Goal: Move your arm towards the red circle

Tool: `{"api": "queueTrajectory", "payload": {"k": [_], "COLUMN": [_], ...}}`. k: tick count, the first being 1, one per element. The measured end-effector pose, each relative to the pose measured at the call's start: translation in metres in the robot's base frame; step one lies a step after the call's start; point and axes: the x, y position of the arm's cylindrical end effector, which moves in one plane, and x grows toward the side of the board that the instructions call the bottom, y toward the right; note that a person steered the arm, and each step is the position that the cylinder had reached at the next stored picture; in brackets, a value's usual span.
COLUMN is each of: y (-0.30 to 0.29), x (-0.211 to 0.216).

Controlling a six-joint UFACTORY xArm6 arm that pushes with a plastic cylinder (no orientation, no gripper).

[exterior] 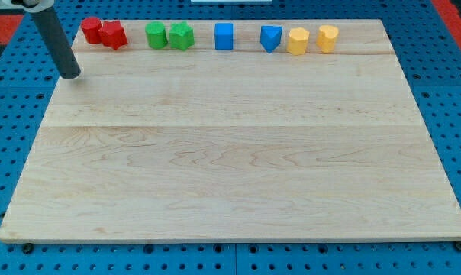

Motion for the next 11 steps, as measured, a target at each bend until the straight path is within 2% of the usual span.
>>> {"api": "queueTrajectory", "payload": {"k": [1, 3, 4, 5, 7, 11], "y": [-0.025, -0.037, -0.037, -0.036, -0.036, -0.021], "x": [0.002, 0.001, -0.052, -0.06, -0.143, -0.144]}}
